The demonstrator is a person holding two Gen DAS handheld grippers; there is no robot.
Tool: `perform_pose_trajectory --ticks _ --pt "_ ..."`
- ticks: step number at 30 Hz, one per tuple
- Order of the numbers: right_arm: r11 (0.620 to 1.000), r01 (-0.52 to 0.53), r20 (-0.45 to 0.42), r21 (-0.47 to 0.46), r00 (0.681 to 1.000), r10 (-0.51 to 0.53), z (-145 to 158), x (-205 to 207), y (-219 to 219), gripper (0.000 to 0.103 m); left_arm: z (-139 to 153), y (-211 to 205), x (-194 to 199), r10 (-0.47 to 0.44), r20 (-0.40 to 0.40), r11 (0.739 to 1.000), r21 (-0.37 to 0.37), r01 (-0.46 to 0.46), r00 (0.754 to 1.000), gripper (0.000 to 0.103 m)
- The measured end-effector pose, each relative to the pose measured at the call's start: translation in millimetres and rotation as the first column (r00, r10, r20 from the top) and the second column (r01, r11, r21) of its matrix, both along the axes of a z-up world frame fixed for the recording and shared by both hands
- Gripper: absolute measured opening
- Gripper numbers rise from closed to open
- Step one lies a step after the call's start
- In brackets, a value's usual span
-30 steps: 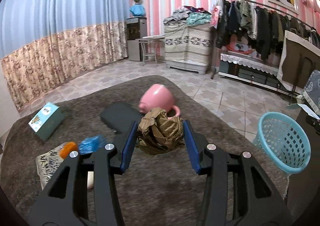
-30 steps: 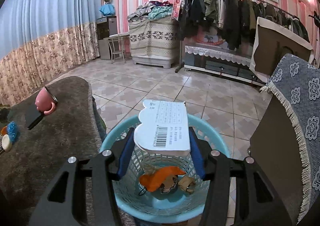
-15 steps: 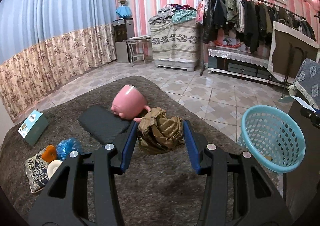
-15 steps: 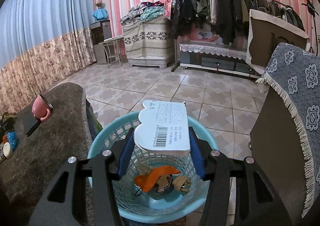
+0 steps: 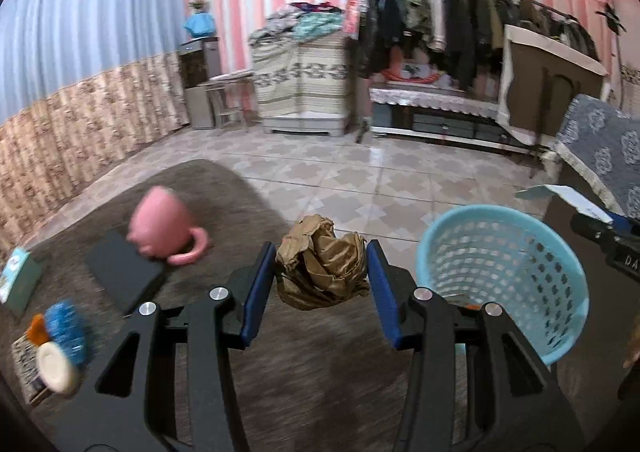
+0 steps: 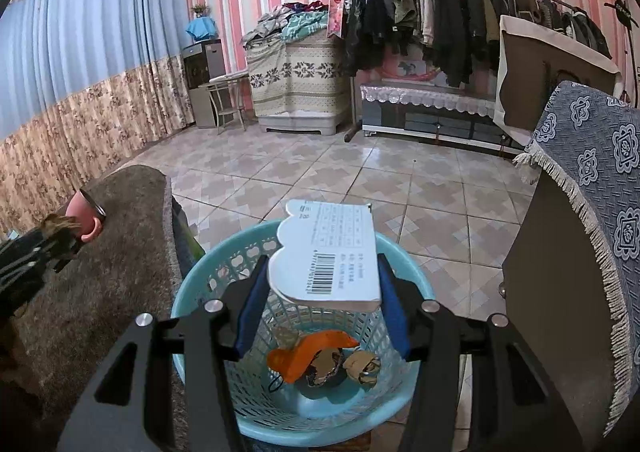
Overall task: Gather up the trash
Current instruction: 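Carry the paper bag and receipt over the basket and open the left tool, then open the right tool to drop the receipt into the basket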
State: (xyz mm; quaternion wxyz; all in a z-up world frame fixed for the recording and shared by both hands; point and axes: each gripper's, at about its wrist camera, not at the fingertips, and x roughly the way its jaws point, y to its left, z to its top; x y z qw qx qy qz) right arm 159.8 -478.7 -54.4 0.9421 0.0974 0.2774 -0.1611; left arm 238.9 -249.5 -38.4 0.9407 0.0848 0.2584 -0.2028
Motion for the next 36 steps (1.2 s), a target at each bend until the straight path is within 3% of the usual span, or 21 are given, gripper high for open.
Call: perform_pose_trajectory --ticks 13,18,20,23,29,36 --pt "0.998 0.064 -0.023 0.029 0.998 -0.063 -4.9 -2.9 -20.9 0.052 -37.5 -111.4 8.8 -0.195 -0.047 0.981 0.016 0.196 0.980 0.046" --pt "0.998 0.061 -0.028 0.027 0.998 -0.060 -5.6 -1.4 -20.4 0.052 -45.2 -134.7 12.4 -0.217 -0.059 0.974 0.048 0.220 0.974 0.058" --pt "0.998 0.062 -0.029 0.027 0.998 -0.061 -5.1 -1.1 -20.8 0.052 -44.5 -131.8 15.8 -0.196 -0.055 0.979 0.051 0.199 0.979 0.071" --pt "0.998 0.055 -0.030 0.025 0.998 -0.055 -5.6 0.4 -18.4 0.052 -36.5 -114.7 22.5 -0.150 -0.043 0.988 0.031 0.151 0.988 0.080" --pt "1.000 0.023 -0.045 0.004 0.999 -0.023 -9.4 9.2 -5.3 0.052 -10.4 -65.4 29.1 -0.031 0.016 0.999 0.022 0.030 0.999 0.089" --pt "1.000 -0.020 -0.078 -0.006 0.997 0.019 -17.1 28.7 16.1 0.052 14.6 0.9 26.8 0.100 0.067 0.995 0.007 -0.101 0.993 0.094"
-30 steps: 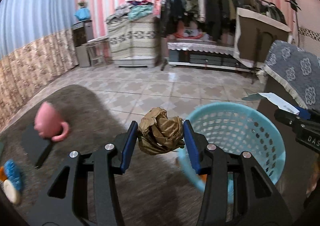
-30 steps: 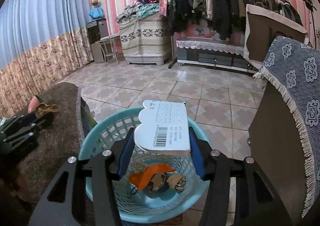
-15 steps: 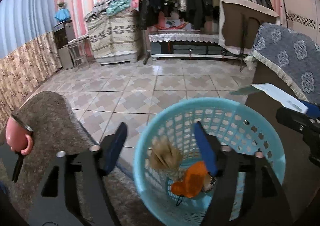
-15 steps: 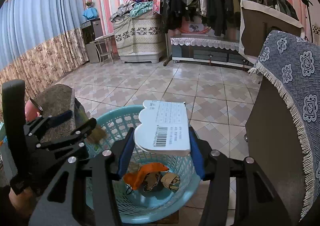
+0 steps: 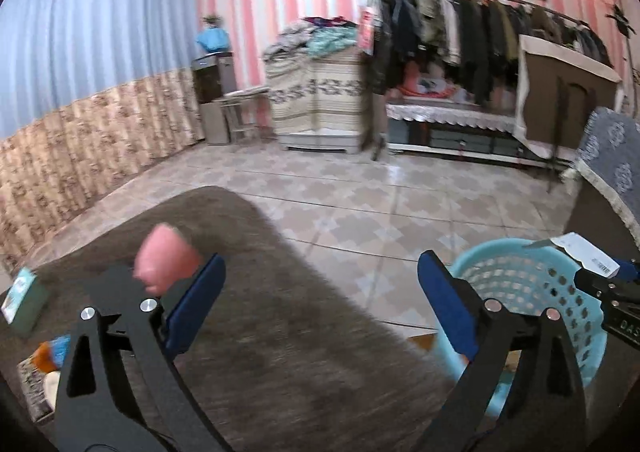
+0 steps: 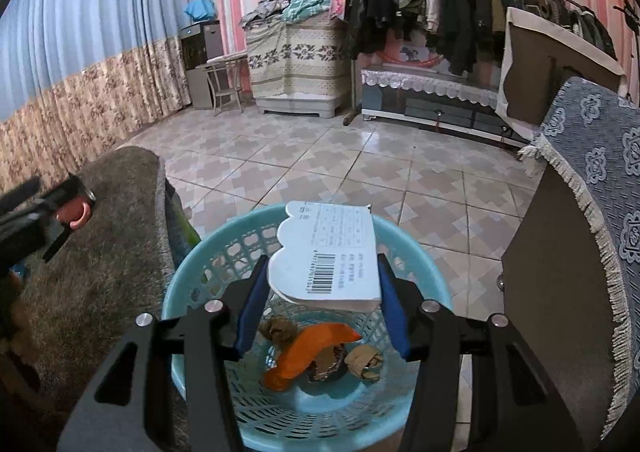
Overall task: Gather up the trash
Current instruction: 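Open the right tool to drop the receipt into the basket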
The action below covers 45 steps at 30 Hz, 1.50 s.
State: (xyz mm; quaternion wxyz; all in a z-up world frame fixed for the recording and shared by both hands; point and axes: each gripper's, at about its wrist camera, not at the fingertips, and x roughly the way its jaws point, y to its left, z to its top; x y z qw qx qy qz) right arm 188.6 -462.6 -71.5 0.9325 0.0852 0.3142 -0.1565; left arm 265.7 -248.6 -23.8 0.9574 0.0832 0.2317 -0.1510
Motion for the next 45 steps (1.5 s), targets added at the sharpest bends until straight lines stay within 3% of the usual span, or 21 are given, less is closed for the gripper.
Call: perform_pose_trajectory --ticks 6,10,14,16,24,45 --pt "1.000 -0.008 -0.033 0.007 0.999 0.008 -3.1 12.2 11.5 0.053 11.0 52.0 -3.9 0.090 -0.001 0.996 -0.013 -0.090 0.996 0.095" --pt "1.000 0.017 -0.032 -0.008 0.999 -0.018 -0.4 12.3 11.9 0.072 18.0 88.0 -10.3 0.149 0.006 0.989 -0.016 -0.149 0.989 0.096" --pt "1.000 0.014 0.003 -0.007 1.000 -0.014 9.2 10.1 22.6 0.077 21.9 117.3 -17.3 0.198 0.024 0.980 -0.010 -0.198 0.980 0.097" --pt "1.000 0.016 0.017 -0.014 1.000 -0.015 13.7 10.2 29.0 0.090 22.7 131.3 -21.7 0.223 0.029 0.975 -0.005 -0.223 0.974 0.097" --pt "0.997 -0.034 0.044 -0.063 0.998 0.037 29.6 17.6 71.4 0.095 19.9 188.0 -39.8 0.310 0.019 0.951 -0.017 -0.309 0.951 0.097" --pt "0.965 -0.222 0.036 -0.142 0.973 0.230 32.7 34.7 164.3 0.095 -6.5 324.7 -64.2 0.516 -0.026 0.856 -0.019 -0.516 0.856 0.097"
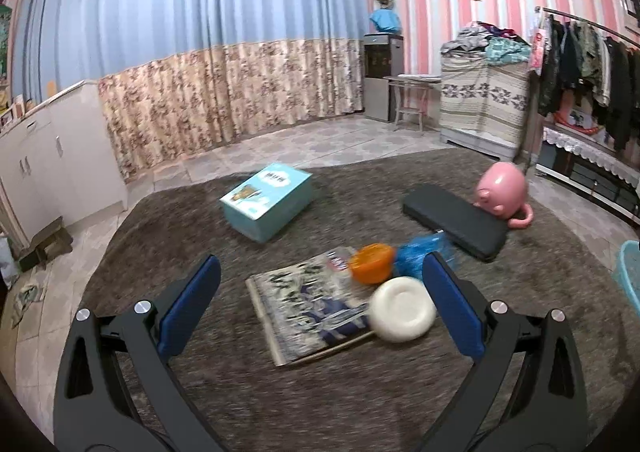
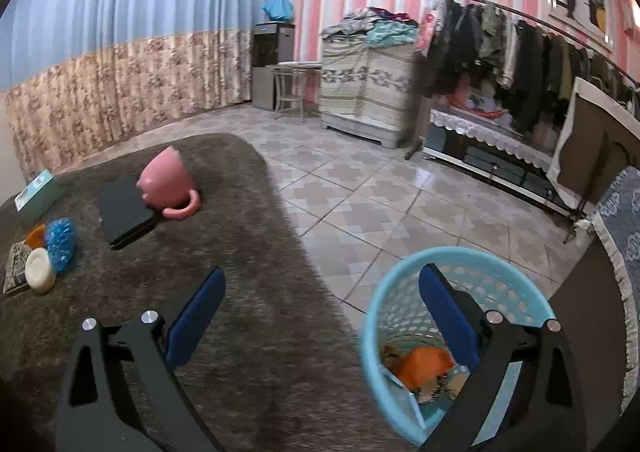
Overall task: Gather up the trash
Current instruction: 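Move the left tool to the orange peel and close on it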
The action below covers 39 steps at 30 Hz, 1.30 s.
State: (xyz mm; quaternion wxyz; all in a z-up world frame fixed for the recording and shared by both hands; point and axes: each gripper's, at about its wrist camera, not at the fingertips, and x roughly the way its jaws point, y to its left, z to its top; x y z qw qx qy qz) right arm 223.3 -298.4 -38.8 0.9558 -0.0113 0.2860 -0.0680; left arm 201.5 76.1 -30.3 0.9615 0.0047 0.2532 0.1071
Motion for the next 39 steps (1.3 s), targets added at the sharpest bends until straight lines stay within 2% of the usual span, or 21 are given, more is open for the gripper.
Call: perform_pose_trajectory --ticks 10,16,25,39 --pt "0.998 -0.052 0.007 0.029 0.999 0.052 -3.2 7.0 26.2 0.095 -16.9 35.8 -3.0 0.057 -0.023 0.998 -0.014 -0.057 0.998 0.097" --pt "0.998 -0.063 0.004 0.005 0.998 0.063 -5.1 8.6 39.0 0.095 -24.4 50.1 -5.9 0.077 -0.034 0.997 -0.028 -0.078 0.996 0.097" --pt "0.997 -0.071 0.000 -0.020 0.997 0.071 -6.3 9.5 47.2 0.095 -28.2 58.8 -8.7 0.093 -0.039 0.995 -0.038 -0.095 0.995 0.097" --pt "0.994 -0.107 -0.027 0.001 0.994 0.107 -18.6 18.1 54.3 0.095 -34.1 56.8 -3.4 0.077 -0.055 0.996 -0.029 -0.078 0.996 0.097"
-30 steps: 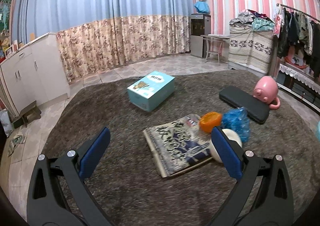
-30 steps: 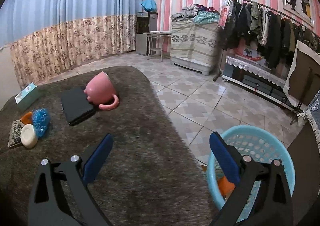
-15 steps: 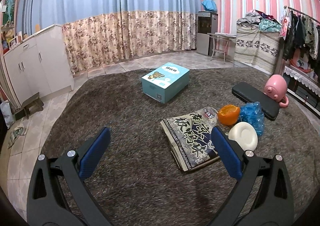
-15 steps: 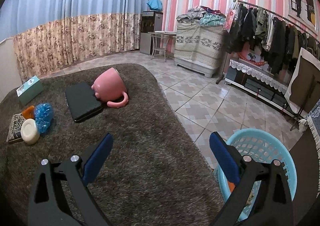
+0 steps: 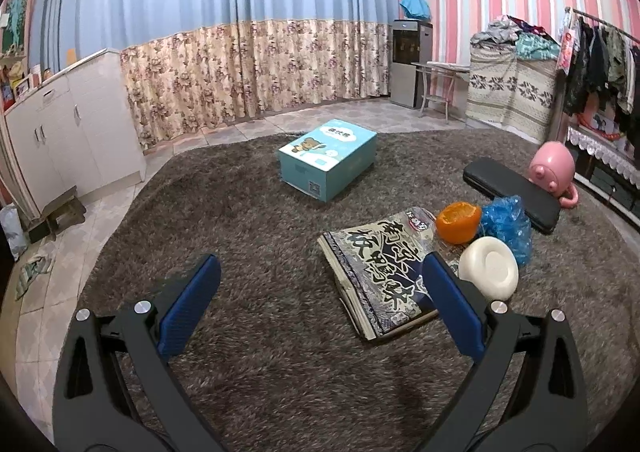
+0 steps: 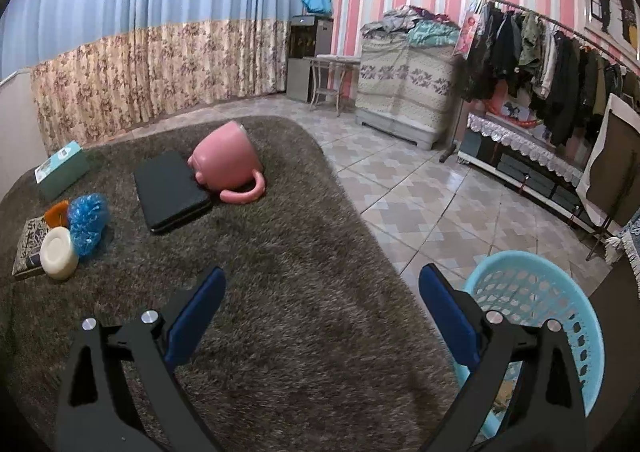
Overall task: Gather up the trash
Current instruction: 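Move the left tool to the orange peel and close on it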
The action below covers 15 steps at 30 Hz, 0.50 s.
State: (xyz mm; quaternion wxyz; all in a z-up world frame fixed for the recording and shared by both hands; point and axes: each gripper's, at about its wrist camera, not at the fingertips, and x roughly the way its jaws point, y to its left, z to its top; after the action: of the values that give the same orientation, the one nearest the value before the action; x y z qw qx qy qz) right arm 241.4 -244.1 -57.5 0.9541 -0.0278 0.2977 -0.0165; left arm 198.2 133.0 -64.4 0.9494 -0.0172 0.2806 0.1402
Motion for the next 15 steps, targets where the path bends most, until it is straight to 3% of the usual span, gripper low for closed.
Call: perform_pose_trajectory --ticks 6,12,15 --pt "0.995 -0.040 -0.015 0.093 0.999 0.041 -4.8 22.3 11.7 0.095 -5.3 -10.1 20.3 -0.050 -0.013 0.999 -0.003 0.050 0.999 0.097" --pt "0.996 -0.074 -0.028 0.043 0.997 0.075 -15.4 31.4 35.6 0.095 0.4 -31.7 56.9 -0.142 -0.007 0.989 -0.033 0.142 0.990 0.097" --pt "0.997 -0.079 -0.034 0.005 0.996 0.079 -17.8 29.8 40.3 0.095 -6.2 -42.2 80.0 -0.200 -0.045 0.977 -0.083 0.196 0.979 0.087"
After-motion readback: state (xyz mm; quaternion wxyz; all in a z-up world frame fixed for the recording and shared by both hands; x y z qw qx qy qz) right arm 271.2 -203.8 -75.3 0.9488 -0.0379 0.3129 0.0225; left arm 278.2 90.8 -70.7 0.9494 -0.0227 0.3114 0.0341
